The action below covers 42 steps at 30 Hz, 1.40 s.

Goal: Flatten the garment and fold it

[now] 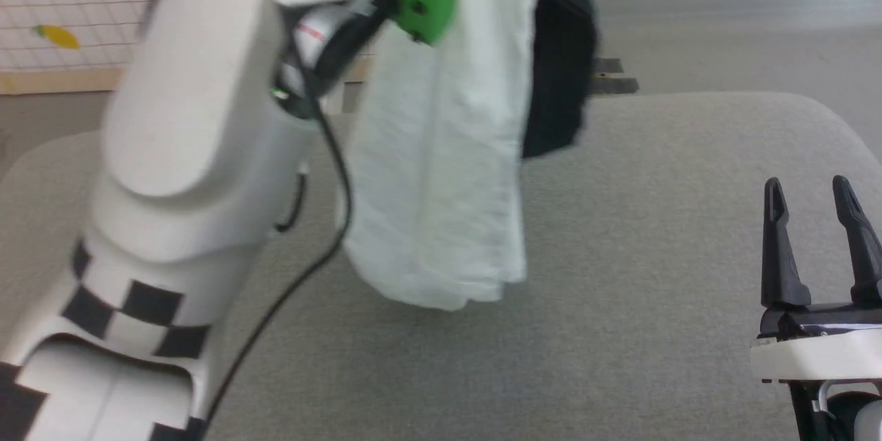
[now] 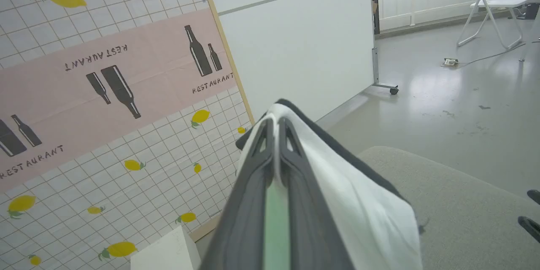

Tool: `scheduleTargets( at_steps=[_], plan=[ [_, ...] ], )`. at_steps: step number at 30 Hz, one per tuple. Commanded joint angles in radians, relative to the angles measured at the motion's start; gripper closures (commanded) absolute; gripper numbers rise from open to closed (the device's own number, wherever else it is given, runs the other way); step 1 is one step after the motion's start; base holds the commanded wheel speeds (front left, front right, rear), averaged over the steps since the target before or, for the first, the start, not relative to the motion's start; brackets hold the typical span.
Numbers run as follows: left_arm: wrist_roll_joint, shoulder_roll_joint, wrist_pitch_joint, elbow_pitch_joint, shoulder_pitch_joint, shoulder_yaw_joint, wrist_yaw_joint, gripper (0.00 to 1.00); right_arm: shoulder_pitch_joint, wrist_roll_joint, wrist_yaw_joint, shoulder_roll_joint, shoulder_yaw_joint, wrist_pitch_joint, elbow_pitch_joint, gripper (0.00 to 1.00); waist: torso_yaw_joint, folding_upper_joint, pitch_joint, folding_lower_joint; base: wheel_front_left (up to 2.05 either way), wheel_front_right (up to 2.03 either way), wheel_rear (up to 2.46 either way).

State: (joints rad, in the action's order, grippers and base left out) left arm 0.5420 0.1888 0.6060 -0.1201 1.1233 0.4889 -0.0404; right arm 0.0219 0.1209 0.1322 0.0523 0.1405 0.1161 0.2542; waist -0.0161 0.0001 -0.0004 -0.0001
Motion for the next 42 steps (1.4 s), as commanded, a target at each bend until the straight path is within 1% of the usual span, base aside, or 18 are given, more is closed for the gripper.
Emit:
scheduleTargets(
  at_steps=[1,4,6,8,11,14,17,22,23,24,25,30,33,36,38,42],
  plan=[
    [0.008,-0.014,-0.017,-0.003,-0.024,0.010,-0.004,1.00,0.003,0.009,-0.002,-0.002,0.002,0.008,0.005,0.00,-0.031,-0.0001,0.016,0.0001,0.00,0.00,0.00],
    [-0.005,-0.037,-0.053,-0.026,-0.080,0.055,-0.010,1.00,0.000,0.016,-0.002,-0.002,0.001,0.012,0.005,0.00,-0.057,-0.0001,0.031,0.0001,0.00,0.00,0.00],
    [-0.017,-0.042,-0.077,-0.050,-0.130,0.085,-0.012,1.00,-0.001,0.020,-0.002,-0.002,-0.001,0.014,0.004,0.00,-0.073,-0.0001,0.043,0.0001,0.00,0.00,0.00],
    [-0.024,-0.049,-0.110,-0.079,-0.185,0.104,-0.004,1.00,-0.002,0.022,-0.002,-0.002,-0.003,0.017,0.005,0.00,-0.088,-0.0001,0.055,0.0001,0.00,0.00,0.00],
    [-0.032,-0.050,-0.152,-0.138,-0.280,0.138,0.002,1.00,-0.008,0.024,-0.002,-0.002,-0.011,0.018,0.005,0.00,-0.113,-0.0001,0.075,0.0001,0.00,0.00,0.00],
    [-0.048,-0.033,-0.185,-0.206,-0.365,0.170,0.005,1.00,-0.019,0.026,-0.002,-0.002,-0.017,0.019,0.005,0.00,-0.131,-0.0001,0.098,0.0001,0.00,0.00,0.00],
    [-0.057,-0.023,-0.212,-0.280,-0.429,0.193,0.008,1.00,-0.025,0.024,-0.002,-0.002,-0.024,0.016,0.005,0.00,-0.139,-0.0001,0.115,0.0001,0.00,0.00,0.00],
    [-0.060,-0.034,-0.250,-0.386,-0.488,0.215,0.017,1.00,-0.026,0.021,-0.002,-0.002,-0.031,0.009,0.006,0.00,-0.131,-0.0001,0.136,0.0001,0.00,0.00,0.00],
    [-0.060,-0.037,-0.257,-0.399,-0.490,0.216,0.017,0.97,-0.027,0.020,-0.002,-0.002,-0.034,0.008,0.005,0.00,-0.128,-0.0001,0.137,0.0001,0.00,0.00,0.00],
    [-0.059,-0.043,-0.270,-0.410,-0.489,0.215,0.018,0.56,-0.027,0.019,-0.002,-0.002,-0.036,0.006,0.003,0.00,-0.121,-0.0001,0.137,0.0001,0.00,0.00,0.00],
    [-0.056,-0.050,-0.285,-0.418,-0.488,0.212,0.019,0.00,-0.027,0.018,-0.002,-0.002,-0.037,0.005,0.001,0.00,-0.114,-0.0001,0.134,0.0001,0.00,0.00,0.00],
    [-0.031,-0.066,-0.383,-0.400,-0.482,0.176,0.018,0.00,-0.021,0.006,-0.002,-0.002,-0.039,-0.004,-0.005,0.00,-0.078,-0.0001,0.097,0.0001,0.00,0.00,0.00],
    [-0.008,-0.059,-0.459,-0.335,-0.496,0.128,0.036,0.00,-0.005,0.004,-0.002,-0.002,-0.036,-0.011,-0.007,0.00,-0.057,-0.0001,0.063,0.0001,0.00,0.00,0.00],
    [0.000,-0.027,-0.516,-0.245,-0.528,0.086,0.063,0.00,0.017,0.006,-0.002,-0.002,-0.028,-0.017,-0.007,0.00,-0.036,-0.0001,0.034,0.0001,0.00,0.00,0.00],
    [-0.003,0.005,-0.548,-0.170,-0.563,0.059,0.089,0.00,0.035,0.009,-0.002,-0.002,-0.024,-0.019,-0.006,0.00,-0.024,-0.0001,0.019,0.0001,0.00,0.00,0.00],
    [-0.034,0.085,-0.613,-0.009,-0.668,0.011,0.156,0.00,0.068,0.018,-0.002,-0.002,-0.018,-0.020,-0.003,0.00,-0.007,-0.0001,0.005,0.0001,0.00,0.00,0.00]
  ],
)
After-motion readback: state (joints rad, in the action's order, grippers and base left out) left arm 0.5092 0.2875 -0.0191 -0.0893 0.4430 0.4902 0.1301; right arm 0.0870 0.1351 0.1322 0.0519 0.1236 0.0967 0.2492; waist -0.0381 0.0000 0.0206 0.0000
